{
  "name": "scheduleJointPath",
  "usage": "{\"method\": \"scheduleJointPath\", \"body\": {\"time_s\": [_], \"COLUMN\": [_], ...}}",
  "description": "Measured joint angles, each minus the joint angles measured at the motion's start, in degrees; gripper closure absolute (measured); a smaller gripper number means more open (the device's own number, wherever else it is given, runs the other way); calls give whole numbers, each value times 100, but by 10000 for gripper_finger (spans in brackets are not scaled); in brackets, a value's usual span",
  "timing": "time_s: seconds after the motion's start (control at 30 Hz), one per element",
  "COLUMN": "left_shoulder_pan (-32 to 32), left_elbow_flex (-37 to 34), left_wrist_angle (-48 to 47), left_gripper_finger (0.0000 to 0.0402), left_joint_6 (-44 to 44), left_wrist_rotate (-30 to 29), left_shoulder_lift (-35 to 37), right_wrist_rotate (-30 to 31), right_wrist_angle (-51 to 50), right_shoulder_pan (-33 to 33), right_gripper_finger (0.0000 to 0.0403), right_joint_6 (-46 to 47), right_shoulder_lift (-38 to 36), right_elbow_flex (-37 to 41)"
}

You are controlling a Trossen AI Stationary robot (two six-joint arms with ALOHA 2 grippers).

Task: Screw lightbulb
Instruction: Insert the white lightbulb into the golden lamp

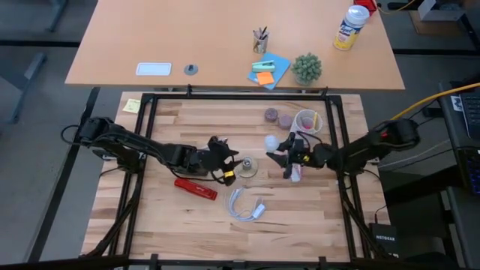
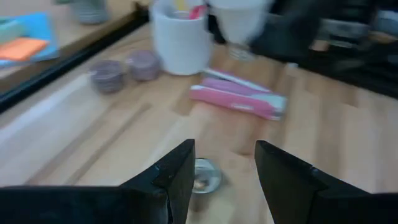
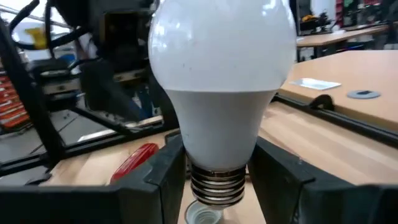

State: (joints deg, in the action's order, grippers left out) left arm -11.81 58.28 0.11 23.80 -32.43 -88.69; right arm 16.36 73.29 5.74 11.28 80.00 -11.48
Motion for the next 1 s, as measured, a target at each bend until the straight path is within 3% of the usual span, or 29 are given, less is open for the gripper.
{"method": "scheduleJointPath", "body": {"time_s": [0.23,0.43,0.53,0.8,1.0], "left_shoulder_pan": [164,313,358,364,349], "left_elbow_flex": [2,4,2,4,7], "left_wrist_angle": [351,406,477,615,519], "left_gripper_finger": [243,243,243,243,243], "left_joint_6": [165,341,343,281,283], "left_wrist_rotate": [-143,-170,-172,-177,-173], "left_shoulder_lift": [-311,-554,-600,-637,-644], "right_wrist_rotate": [-69,-533,-823,-845,-1327], "right_wrist_angle": [1252,1645,1630,1492,1438], "right_shoulder_pan": [-7,-7,-9,-145,-410], "right_gripper_finger": [237,237,237,237,237], "right_joint_6": [-1,74,77,98,375], "right_shoulder_lift": [1851,2842,3017,3015,3015], "right_elbow_flex": [-531,-980,-1150,-1131,-1133]}}
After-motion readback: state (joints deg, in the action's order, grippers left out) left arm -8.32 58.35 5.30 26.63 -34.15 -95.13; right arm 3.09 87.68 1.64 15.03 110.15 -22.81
